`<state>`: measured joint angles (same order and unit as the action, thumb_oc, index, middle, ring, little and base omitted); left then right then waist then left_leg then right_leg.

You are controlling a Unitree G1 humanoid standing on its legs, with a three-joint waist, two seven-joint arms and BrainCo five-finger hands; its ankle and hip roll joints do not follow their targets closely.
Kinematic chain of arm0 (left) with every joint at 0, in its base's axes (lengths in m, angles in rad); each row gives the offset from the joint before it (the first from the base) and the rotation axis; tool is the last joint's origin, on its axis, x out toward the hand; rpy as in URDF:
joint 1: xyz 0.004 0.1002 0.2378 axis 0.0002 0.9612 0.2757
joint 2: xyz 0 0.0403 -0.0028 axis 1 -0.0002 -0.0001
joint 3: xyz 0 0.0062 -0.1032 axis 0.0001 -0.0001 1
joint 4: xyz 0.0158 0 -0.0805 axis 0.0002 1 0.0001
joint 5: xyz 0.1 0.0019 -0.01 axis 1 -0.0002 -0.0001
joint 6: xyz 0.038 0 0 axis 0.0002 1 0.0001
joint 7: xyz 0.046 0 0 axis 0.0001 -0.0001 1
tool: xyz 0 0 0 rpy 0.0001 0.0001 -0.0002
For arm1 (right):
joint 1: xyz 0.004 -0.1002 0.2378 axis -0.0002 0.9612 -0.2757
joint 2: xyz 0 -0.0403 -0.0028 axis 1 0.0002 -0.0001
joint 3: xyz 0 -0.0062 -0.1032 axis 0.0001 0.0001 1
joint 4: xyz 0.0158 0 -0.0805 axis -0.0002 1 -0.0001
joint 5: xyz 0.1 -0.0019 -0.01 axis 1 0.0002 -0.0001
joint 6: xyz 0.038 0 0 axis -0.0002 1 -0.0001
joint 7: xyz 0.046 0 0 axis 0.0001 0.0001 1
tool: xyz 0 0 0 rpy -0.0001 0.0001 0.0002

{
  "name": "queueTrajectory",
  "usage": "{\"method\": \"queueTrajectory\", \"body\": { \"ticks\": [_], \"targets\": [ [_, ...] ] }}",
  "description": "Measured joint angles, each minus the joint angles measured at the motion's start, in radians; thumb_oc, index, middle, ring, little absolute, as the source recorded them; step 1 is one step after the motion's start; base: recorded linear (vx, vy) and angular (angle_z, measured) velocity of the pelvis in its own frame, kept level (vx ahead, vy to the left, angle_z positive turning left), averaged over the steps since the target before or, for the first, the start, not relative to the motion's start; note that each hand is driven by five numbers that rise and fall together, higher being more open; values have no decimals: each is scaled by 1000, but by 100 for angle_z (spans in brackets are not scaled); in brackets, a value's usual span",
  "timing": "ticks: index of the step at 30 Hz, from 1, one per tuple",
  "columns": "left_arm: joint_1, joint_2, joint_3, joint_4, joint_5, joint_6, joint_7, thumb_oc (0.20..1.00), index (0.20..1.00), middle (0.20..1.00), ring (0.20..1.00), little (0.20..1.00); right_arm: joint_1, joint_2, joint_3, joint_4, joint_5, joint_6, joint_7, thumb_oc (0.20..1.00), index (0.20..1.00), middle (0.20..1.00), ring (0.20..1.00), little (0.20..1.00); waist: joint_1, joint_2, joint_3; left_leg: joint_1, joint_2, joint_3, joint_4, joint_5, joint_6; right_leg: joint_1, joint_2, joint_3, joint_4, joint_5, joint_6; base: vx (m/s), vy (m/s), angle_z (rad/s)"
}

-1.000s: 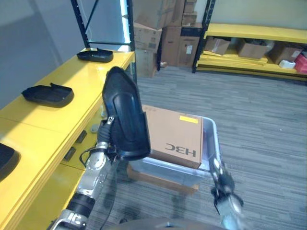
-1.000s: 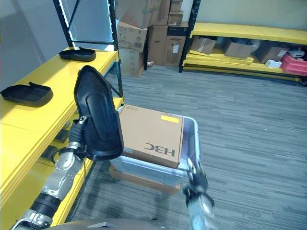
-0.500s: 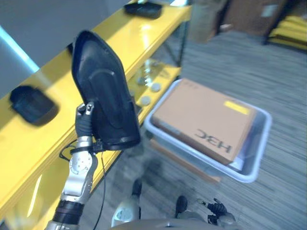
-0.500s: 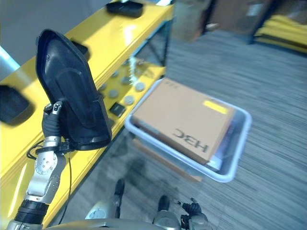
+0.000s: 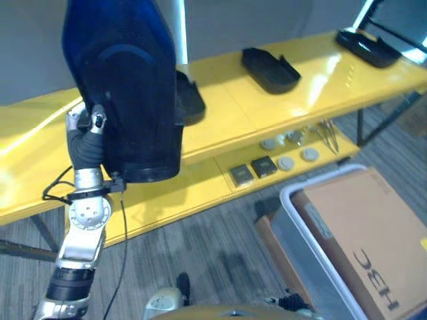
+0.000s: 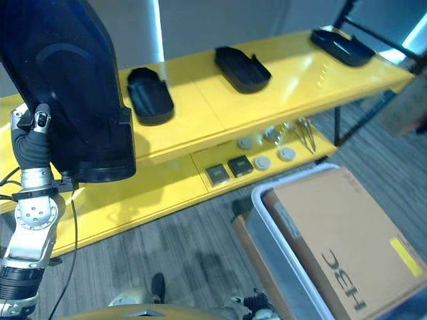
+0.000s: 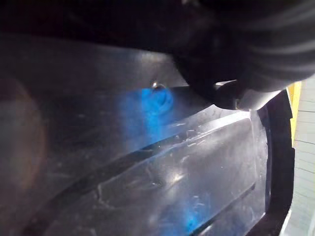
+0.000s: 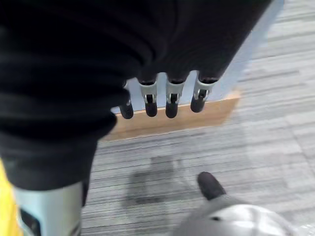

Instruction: Move parts from the plastic box to the shelf.

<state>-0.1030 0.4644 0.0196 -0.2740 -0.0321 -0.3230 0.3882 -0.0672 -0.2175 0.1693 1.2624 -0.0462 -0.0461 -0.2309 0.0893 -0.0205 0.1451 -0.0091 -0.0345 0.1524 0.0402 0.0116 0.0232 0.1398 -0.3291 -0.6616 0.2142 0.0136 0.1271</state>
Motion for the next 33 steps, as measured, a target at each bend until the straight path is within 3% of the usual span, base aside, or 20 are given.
{"method": "queueTrajectory", "body": {
  "ticks": [1,2,3,4,7,10,16,17,18,19,20,21,22,23,24,26,29,30,32,33],
  "targets": [
    [-3,0,-6,4,3,1,-2,200,200,200,200,200,-7,-4,4,-12,1,1,0,1000,1000,1000,1000,1000,-12,3,1,2,-10,-28,-2,-1,14,-17,-30,27,99,0,0,-21,44,86],
    [-30,-3,-36,21,3,1,-1,200,200,200,200,200,9,-9,6,-35,2,1,0,1000,1000,1000,1000,1000,-49,4,4,15,-27,-103,-3,1,28,-76,-49,138,255,-14,-19,33,3,139],
    [-57,-4,-66,34,3,-1,0,200,200,200,200,200,16,0,15,-60,2,-2,-1,1000,1000,1000,1000,1000,-73,15,9,10,-26,-159,-13,27,35,-125,1,275,351,-57,-15,182,-17,217],
    [-90,12,-103,43,-6,-14,-5,200,200,200,200,200,22,34,25,-69,26,-18,2,1000,1000,1000,1000,1000,-109,-3,6,-10,-11,-210,-54,29,21,-215,267,701,258,-186,18,149,0,188],
    [-104,28,-134,73,-37,-11,-24,200,200,200,200,200,14,33,79,-77,80,-39,2,1000,1000,1000,1000,1000,-126,-21,16,-40,-57,-250,-86,75,20,-323,342,831,46,-174,-53,118,-115,117],
    [-52,16,-134,56,-47,-11,-31,200,200,200,200,200,4,18,95,-64,84,-36,1,1000,1000,1000,1000,1000,-119,-2,24,-17,-66,-240,-101,89,14,-317,303,719,6,-88,-75,110,-153,85],
    [103,2,-79,35,-84,-10,-53,200,200,200,200,200,-1,-23,142,-42,-17,-34,11,1000,1000,1000,1000,1000,-50,50,22,-7,-37,-271,-86,65,-11,-216,311,629,-157,11,-89,41,-7,20],
    [73,-7,-83,45,-85,-10,-59,200,200,200,200,200,5,-36,127,-8,-41,-26,11,1000,1000,1000,1000,1000,-59,59,31,-40,-44,-313,-53,67,-54,-171,292,549,-207,26,-100,8,96,136],
    [54,-21,-80,53,-88,-10,-61,200,200,200,200,200,7,-40,124,0,-41,-21,9,1000,1000,1000,1000,1000,-73,60,30,-57,-41,-288,-33,60,-70,-148,283,500,-225,26,-103,43,127,161],
    [33,-22,-79,60,-112,-10,-68,200,200,200,200,200,-2,-49,53,22,-41,-10,6,1000,1000,1000,1000,1000,-64,48,38,-75,-14,-213,20,-1,-60,-134,262,465,-231,23,-118,79,92,116],
    [27,-25,-78,60,-130,-10,-67,200,200,200,200,200,-8,-62,31,37,-38,2,-1,1000,1000,1000,1000,1000,-61,29,47,-87,23,-169,35,-3,-66,-126,249,456,-231,19,-119,79,93,75],
    [33,-18,-75,60,-144,-11,-68,200,200,200,200,200,-14,-67,-30,47,-31,3,-3,1000,1000,1000,1000,1000,-55,25,50,-92,65,-193,36,-10,-90,-117,240,457,-236,14,-113,218,319,49],
    [39,-16,-62,63,-143,-11,-65,200,200,200,200,200,-13,-86,-115,46,12,2,-19,1000,1000,1000,1000,1000,-57,20,52,-86,150,-226,19,-9,-98,-94,225,459,-245,10,-91,233,390,55],
    [9,-14,-78,92,-143,-11,-62,200,200,200,200,200,6,-89,-230,34,67,-7,-19,1000,1000,1000,1000,1000,-76,23,54,-118,198,-246,60,-23,-144,-72,215,463,-243,-6,-64,299,530,52],
    [-10,-19,-87,116,-143,-11,-61,200,200,200,200,200,12,-88,-217,18,98,-8,-20,1000,1000,1000,1000,1000,-80,24,54,-126,229,-233,64,-21,-147,-71,210,449,-235,-21,-69,196,378,33],
    [-24,-41,-102,136,-145,-7,-46,200,200,200,200,200,15,-119,-81,15,119,-2,-20,1000,1000,1000,1000,1000,-83,29,47,-130,292,-232,25,-10,-166,-74,190,475,-218,-26,-25,214,423,-22],
    [-39,-42,-127,140,-149,0,-54,200,200,200,200,200,5,-128,-7,9,105,0,-17,1000,1000,1000,1000,1000,-97,47,34,-96,245,-229,-10,-10,-156,-93,140,526,-206,-19,22,157,405,-65],
    [-45,-1,-140,142,-149,16,-64,200,200,200,200,200,3,-70,-14,-13,80,2,-17,1000,1000,1000,1000,1000,-97,-15,30,-92,153,-207,10,23,-162,-125,49,565,-183,24,9,131,467,-93],
    [-50,30,-152,141,-148,20,-76,200,200,200,200,200,18,-19,-16,-31,77,1,-17,1000,1000,1000,1000,1000,-116,-35,19,-84,103,-176,4,25,-119,-155,18,556,-155,104,-26,114,344,-72],
    [-30,79,-133,148,-139,17,-75,200,200,200,200,200,15,24,-8,-55,71,11,-20,1000,1000,1000,1000,1000,-100,-21,27,-72,100,-98,6,37,-94,-224,3,544,-101,128,-17,70,196,-93]
  ]
}}
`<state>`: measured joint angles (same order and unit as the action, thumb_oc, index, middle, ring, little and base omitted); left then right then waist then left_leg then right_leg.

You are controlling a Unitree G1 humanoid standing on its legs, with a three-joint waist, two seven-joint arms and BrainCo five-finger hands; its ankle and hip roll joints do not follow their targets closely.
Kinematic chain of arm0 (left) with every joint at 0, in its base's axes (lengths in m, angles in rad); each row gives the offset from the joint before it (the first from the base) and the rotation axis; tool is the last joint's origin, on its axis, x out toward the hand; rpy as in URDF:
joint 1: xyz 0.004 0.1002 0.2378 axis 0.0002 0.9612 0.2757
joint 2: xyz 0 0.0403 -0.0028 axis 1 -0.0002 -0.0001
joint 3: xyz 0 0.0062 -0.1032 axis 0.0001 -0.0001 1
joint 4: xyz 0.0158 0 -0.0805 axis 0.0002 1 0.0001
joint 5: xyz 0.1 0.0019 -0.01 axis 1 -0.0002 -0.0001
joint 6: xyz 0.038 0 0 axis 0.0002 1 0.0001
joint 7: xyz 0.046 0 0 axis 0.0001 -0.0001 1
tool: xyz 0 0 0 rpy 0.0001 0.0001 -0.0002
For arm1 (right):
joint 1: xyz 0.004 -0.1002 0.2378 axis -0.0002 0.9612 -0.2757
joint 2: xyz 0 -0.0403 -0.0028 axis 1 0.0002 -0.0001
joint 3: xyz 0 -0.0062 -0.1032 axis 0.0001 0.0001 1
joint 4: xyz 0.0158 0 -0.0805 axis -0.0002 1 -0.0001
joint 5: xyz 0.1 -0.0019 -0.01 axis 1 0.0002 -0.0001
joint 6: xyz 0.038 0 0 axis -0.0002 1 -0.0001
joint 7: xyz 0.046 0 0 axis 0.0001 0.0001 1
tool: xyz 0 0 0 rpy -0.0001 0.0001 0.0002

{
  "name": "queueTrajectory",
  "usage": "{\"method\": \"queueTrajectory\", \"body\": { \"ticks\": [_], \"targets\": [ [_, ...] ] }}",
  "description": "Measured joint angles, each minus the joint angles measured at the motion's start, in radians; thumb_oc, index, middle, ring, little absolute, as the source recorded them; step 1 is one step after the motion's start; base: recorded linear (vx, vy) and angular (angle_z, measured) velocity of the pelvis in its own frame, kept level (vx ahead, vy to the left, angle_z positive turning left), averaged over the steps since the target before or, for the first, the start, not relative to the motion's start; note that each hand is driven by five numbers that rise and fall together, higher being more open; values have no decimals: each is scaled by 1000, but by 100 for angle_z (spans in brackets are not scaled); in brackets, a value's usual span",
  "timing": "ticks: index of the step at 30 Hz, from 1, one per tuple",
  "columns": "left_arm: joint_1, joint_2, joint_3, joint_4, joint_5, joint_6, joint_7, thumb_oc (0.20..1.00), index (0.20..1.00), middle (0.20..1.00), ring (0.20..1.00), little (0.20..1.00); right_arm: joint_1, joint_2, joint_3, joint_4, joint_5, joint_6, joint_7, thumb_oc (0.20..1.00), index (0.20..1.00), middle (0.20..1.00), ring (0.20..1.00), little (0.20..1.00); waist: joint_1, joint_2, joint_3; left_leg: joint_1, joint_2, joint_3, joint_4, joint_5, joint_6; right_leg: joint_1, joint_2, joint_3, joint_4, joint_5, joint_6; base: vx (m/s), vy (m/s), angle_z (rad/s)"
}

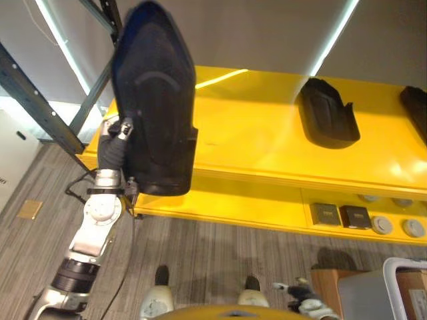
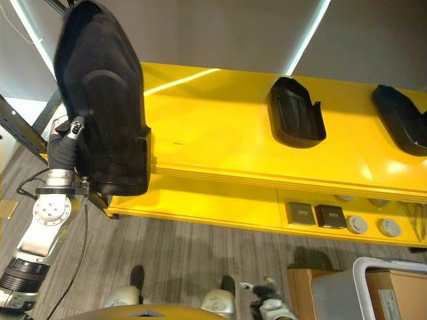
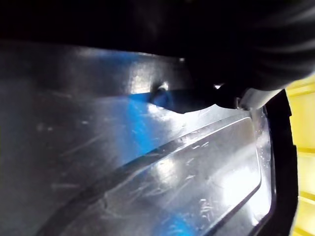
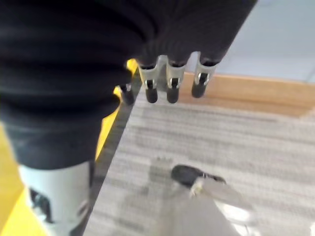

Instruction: Move parts from the plastic box to the shelf.

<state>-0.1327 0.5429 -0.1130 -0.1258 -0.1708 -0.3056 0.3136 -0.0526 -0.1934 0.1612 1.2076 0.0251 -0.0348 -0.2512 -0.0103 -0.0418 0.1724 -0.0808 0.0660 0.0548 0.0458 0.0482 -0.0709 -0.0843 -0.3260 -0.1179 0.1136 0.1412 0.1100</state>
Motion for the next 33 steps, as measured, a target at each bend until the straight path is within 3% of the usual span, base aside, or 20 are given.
{"method": "queueTrajectory", "body": {
  "ticks": [2,3,4,6,7,8,11,12,16,18,21,22,26,33],
  "targets": [
    [12,30,34,26,13,14,4,200,200,200,200,200,-2,-4,25,-23,-37,-4,0,1000,1000,1000,1000,1000,10,4,-5,16,-2,36,-10,-4,17,-27,-7,-65,53,-27,23,100,235,-86],
    [13,30,47,47,23,20,11,200,200,200,200,200,7,-7,69,-39,-73,-2,-13,1000,1000,1000,1000,1000,-12,28,-5,36,-9,37,-58,6,48,-34,61,-47,58,-85,47,155,171,-29],
    [3,44,58,75,29,24,11,200,200,200,200,200,-2,-7,104,-65,-96,-12,-13,1000,1000,1000,1000,1000,-38,27,-10,43,-22,38,-111,29,43,-53,178,80,23,-138,58,152,93,-8],
    [7,36,56,90,42,31,10,200,200,200,200,200,6,-4,102,-60,-106,-15,-10,1000,1000,1000,1000,1000,-53,21,-12,53,-53,51,-124,30,46,-58,204,104,-20,-134,43,73,16,8],
    [7,10,57,104,39,36,12,200,200,200,200,200,23,-2,84,-59,-103,-22,-11,1000,1000,1000,1000,1000,-61,7,-21,63,-76,59,-124,30,54,-51,207,128,-54,-111,16,16,-18,13],
    [8,-22,61,106,37,42,15,200,200,200,200,200,31,0,68,-56,-91,-28,-11,1000,1000,1000,1000,1000,-60,13,-20,68,-88,57,-124,33,68,-39,201,132,-79,-71,4,92,-95,2],
    [-30,-46,33,167,8,57,6,200,200,200,200,200,37,-28,74,-40,-93,-27,25,1000,1000,1000,1000,1000,-73,38,-29,71,-70,55,-126,25,60,18,224,124,-197,-6,-1,71,-91,-8],
    [-45,-49,22,195,-23,68,4,200,200,200,200,200,37,-39,65,-34,-91,-29,29,1000,1000,1000,1000,1000,-96,45,-33,66,-56,57,-131,23,53,12,237,126,-203,-7,-8,28,-91,-4],
    [-184,-77,-26,357,-130,87,-2,200,200,200,200,200,33,-55,-27,32,-28,-14,29,1000,1000,1000,1000,1000,-111,57,-39,37,-36,58,-131,27,45,-18,256,116,-203,-12,-17,-23,-38,-2],
    [-318,-46,-94,478,-277,111,-17,200,200,200,200,200,19,-76,64,28,-30,-2,31,1000,1000,1000,1000,1000,-129,63,-38,-14,-26,66,-130,41,40,-70,265,121,-202,1,-28,-57,-44,-12],
    [-399,-18,-115,556,-325,130,-21,200,200,200,200,200,6,-75,112,21,-33,0,31,1000,1000,1000,1000,1000,-155,68,-33,-36,-21,76,-125,51,38,-97,271,125,-202,17,-37,-55,-37,-9],
    [-507,39,-206,650,-334,148,-34,200,200,200,200,200,-2,-74,149,17,-43,-1,34,1000,1000,1000,1000,1000,-154,76,-26,-46,-16,75,-125,53,35,-107,276,125,-202,17,-37,-56,-31,-3],
    [-633,96,-249,731,-338,163,-45,200,200,200,200,200,-40,-85,156,17,-48,0,50,1000,1000,1000,1000,1000,-153,106,23,-66,-13,77,-125,57,29,-129,281,129,-202,19,-36,-59,-39,-2],
    [-868,146,-330,931,-280,218,-67,200,200,200,200,200,-106,-93,196,23,-38,-2,68,1000,1000,1000,1000,1000,-151,102,103,-110,-1,56,-125,73,15,-162,293,107,-196,31,-51,-26,-35,7]
  ]
}}
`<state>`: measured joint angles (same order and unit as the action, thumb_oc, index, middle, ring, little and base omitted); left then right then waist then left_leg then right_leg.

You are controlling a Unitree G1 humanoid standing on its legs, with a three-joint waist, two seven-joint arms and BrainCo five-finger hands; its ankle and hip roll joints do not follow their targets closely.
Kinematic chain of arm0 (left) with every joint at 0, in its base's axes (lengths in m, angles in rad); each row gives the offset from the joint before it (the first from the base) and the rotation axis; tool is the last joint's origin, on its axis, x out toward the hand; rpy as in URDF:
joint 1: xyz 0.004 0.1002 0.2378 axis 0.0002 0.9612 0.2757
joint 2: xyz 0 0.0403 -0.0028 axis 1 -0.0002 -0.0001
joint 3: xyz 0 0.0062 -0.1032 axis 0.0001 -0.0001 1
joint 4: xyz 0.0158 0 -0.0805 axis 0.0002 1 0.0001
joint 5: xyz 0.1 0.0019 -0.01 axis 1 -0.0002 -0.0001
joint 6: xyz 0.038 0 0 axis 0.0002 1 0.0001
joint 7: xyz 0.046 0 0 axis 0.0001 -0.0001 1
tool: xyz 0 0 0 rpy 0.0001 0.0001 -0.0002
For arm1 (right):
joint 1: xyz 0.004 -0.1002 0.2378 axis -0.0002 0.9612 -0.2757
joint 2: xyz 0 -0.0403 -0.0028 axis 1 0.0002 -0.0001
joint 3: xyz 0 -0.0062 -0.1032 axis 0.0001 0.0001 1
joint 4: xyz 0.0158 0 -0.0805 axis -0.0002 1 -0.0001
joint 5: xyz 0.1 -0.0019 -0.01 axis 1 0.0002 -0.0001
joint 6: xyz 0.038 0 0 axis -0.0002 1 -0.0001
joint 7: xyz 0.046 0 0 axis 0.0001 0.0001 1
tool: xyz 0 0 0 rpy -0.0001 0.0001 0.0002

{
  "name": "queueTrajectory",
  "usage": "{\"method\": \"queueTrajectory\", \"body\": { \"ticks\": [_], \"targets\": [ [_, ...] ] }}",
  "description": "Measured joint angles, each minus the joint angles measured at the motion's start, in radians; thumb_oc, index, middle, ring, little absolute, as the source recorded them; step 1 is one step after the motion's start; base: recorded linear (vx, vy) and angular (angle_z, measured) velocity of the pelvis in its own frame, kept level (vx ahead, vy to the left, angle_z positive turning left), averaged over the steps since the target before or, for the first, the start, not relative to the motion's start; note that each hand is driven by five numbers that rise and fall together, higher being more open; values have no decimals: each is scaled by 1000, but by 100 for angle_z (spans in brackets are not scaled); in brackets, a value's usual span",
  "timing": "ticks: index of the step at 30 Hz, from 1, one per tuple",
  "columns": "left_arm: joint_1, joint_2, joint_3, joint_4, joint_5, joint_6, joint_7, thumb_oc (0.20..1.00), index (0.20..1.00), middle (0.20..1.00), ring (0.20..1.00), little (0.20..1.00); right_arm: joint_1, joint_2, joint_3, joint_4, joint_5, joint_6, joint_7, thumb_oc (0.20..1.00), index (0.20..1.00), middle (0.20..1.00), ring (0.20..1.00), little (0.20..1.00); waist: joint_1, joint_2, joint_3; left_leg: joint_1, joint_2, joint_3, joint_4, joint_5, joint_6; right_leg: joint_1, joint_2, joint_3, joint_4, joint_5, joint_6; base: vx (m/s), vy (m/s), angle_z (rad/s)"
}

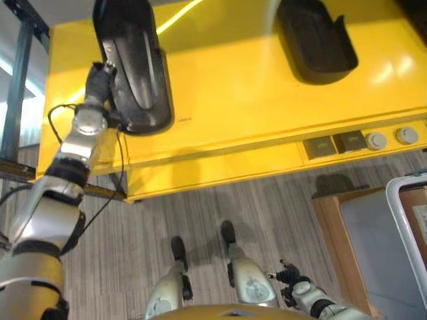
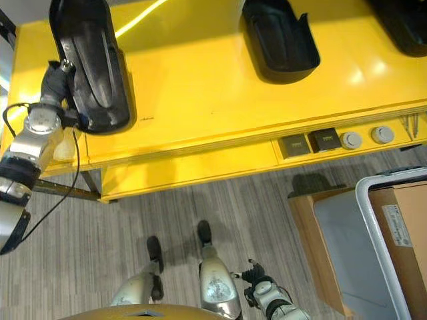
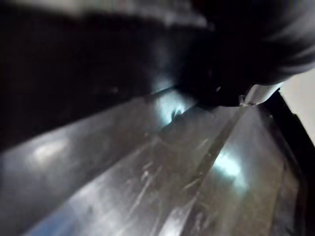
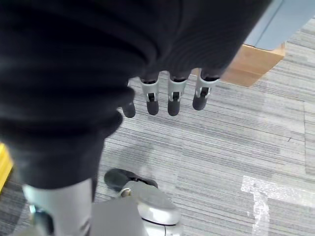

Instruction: Move parts from the plastic box to the shelf.

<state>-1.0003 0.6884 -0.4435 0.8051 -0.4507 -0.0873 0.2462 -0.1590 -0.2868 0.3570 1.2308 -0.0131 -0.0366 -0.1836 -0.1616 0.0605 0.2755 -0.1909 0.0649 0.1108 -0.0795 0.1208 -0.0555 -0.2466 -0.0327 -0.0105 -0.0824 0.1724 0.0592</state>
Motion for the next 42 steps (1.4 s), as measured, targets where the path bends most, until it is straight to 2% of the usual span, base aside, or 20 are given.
{"method": "queueTrajectory", "body": {
  "ticks": [4,14,29,31,32,33,34,37,42],
  "targets": [
    [9,33,8,-51,23,1,-3,200,200,200,200,200,-3,0,-7,-4,47,-7,0,1000,1000,1000,1000,1000,6,-1,36,-1,2,-1,0,-1,-2,-1,2,-1,0,0,0,0,0,0],
    [2,41,10,12,42,15,-36,200,200,200,200,200,-3,1,-17,5,48,-4,1,1000,1000,1000,1000,1000,5,-2,37,8,1,0,-1,-2,-3,7,1,1,-6,-6,8,0,0,0],
    [71,47,14,-40,103,25,-70,200,200,200,200,200,-3,0,-17,13,46,2,8,1000,1000,1000,1000,1000,24,2,38,38,1,0,0,-4,-6,37,0,0,-6,-6,-3,-1,0,1],
    [70,46,16,-24,117,26,-70,536,536,536,536,536,-3,0,-17,14,46,2,8,1000,1000,1000,1000,1000,21,3,38,38,2,0,0,-4,-6,37,1,0,-6,-6,-3,0,0,0],
    [63,39,15,1,137,26,-66,743,743,743,743,743,-3,0,-17,15,46,2,8,1000,1000,1000,1000,1000,20,3,38,38,2,0,0,-4,-6,37,1,0,-6,-6,-3,0,0,0],
    [38,21,12,73,189,24,-41,1000,1000,1000,1000,1000,-5,0,-17,16,47,2,8,1000,1000,1000,1000,1000,20,4,37,38,2,0,0,-4,-6,36,1,0,-6,-5,-3,0,0,0],
    [3,-5,29,153,201,24,-27,1000,1000,1000,1000,1000,-7,0,-17,27,47,1,8,1000,1000,1000,1000,1000,17,6,36,38,2,0,0,-4,-6,37,1,1,-6,-5,-3,-35,-19,-2],
    [-30,-9,56,236,198,34,-9,1000,1000,1000,1000,1000,-24,4,-15,43,55,0,9,1000,1000,1000,1000,1000,0,7,35,37,2,3,0,-5,-8,33,2,5,-6,-8,0,-6,-9,-4],
    [-26,-40,88,227,190,43,26,1000,1000,1000,1000,1000,-15,2,-7,45,57,1,8,1000,1000,1000,1000,1000,1,10,34,37,3,4,0,-6,-8,33,2,7,-6,-8,0,2,-1,-1]
  ]
}}
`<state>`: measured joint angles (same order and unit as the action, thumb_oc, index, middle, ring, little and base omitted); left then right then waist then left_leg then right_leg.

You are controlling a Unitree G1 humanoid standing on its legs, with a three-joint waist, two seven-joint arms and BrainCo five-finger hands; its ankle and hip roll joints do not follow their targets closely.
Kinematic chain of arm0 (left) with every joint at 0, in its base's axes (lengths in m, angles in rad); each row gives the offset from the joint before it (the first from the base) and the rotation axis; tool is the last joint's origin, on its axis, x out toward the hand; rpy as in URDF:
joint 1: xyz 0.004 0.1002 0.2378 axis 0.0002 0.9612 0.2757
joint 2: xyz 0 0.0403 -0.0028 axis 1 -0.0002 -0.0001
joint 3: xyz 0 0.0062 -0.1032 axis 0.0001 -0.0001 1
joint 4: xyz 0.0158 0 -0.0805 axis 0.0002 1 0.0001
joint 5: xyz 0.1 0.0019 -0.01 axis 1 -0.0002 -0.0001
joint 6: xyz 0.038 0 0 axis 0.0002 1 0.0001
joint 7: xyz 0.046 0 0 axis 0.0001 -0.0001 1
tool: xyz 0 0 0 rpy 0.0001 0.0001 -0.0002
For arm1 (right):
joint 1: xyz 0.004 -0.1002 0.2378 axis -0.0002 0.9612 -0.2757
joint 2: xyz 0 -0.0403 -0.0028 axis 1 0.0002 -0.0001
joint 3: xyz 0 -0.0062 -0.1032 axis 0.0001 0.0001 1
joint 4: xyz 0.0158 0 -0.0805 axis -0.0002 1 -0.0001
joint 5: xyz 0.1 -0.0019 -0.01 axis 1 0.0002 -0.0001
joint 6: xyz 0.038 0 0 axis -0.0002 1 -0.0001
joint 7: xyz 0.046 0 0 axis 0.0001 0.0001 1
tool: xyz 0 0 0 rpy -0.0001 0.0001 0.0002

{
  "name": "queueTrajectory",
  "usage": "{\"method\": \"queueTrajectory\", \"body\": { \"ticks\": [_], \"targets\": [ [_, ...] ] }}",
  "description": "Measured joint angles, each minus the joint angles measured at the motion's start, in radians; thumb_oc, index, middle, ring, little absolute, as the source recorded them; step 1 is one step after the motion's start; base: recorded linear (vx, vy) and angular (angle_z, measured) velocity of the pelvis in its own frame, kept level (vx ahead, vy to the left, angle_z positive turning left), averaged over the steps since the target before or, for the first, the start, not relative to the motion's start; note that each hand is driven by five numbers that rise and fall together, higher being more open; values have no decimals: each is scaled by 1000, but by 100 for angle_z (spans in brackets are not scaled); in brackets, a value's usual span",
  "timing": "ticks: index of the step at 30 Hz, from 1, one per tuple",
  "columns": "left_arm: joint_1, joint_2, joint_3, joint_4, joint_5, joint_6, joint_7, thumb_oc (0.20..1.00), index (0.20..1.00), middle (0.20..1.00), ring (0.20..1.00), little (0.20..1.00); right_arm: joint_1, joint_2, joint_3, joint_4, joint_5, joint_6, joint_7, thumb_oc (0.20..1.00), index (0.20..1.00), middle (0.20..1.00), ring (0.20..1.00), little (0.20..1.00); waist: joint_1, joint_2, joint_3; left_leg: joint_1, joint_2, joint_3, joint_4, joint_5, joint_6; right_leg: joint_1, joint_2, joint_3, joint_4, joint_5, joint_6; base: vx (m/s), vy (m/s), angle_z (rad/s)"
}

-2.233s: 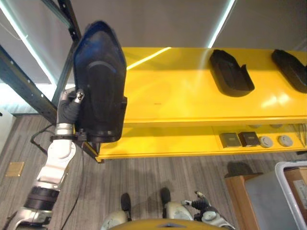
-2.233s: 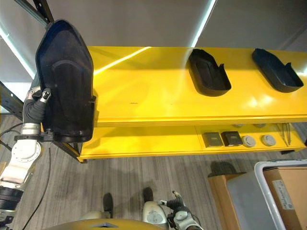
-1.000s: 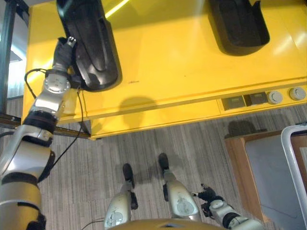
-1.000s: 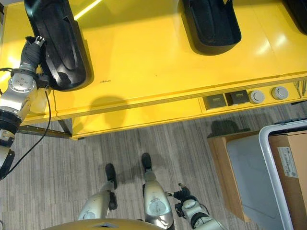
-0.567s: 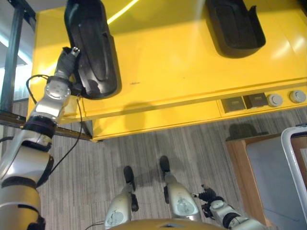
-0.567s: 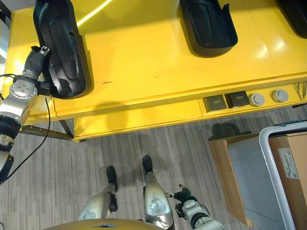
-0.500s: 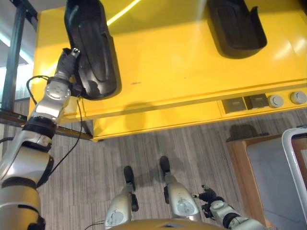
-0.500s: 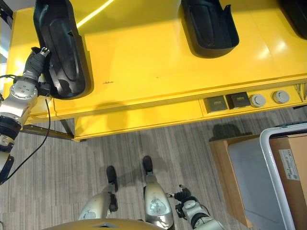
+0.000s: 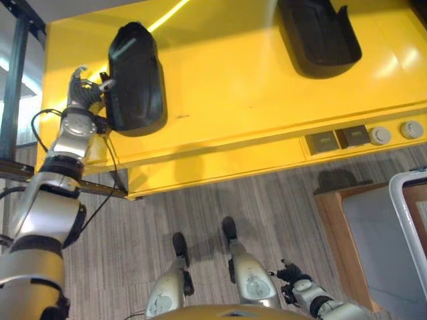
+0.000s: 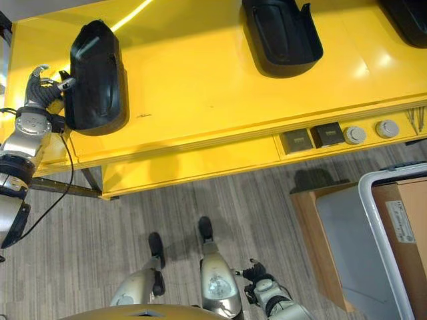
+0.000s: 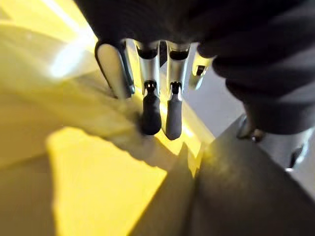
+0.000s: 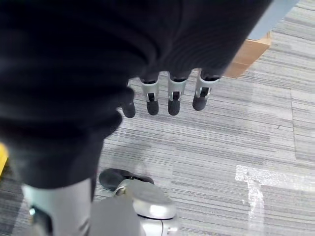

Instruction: Move parts from the plastic box to the shelf.

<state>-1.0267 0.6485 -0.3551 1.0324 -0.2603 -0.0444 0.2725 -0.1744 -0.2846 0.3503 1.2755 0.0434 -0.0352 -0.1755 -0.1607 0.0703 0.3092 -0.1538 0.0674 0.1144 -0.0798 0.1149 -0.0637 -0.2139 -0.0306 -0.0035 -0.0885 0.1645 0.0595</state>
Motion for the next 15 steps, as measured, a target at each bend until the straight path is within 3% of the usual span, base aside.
{"method": "queueTrajectory", "body": {
  "ticks": [12,15],
  "targets": [
    [85,-22,27,-119,-12,23,48,1000,1000,1000,1000,1000,-9,0,-15,-2,1,9,-1,1000,1000,1000,1000,1000,5,-3,-11,52,3,4,0,-5,3,52,0,-1,5,1,-4,34,-4,0],
    [180,-41,80,-259,65,49,136,1000,1000,1000,1000,1000,-24,6,-20,-2,-2,14,1,1000,1000,1000,1000,1000,20,-22,-49,113,8,-2,-6,-19,-3,116,3,-11,0,-23,-8,125,-7,7]
  ]
}}
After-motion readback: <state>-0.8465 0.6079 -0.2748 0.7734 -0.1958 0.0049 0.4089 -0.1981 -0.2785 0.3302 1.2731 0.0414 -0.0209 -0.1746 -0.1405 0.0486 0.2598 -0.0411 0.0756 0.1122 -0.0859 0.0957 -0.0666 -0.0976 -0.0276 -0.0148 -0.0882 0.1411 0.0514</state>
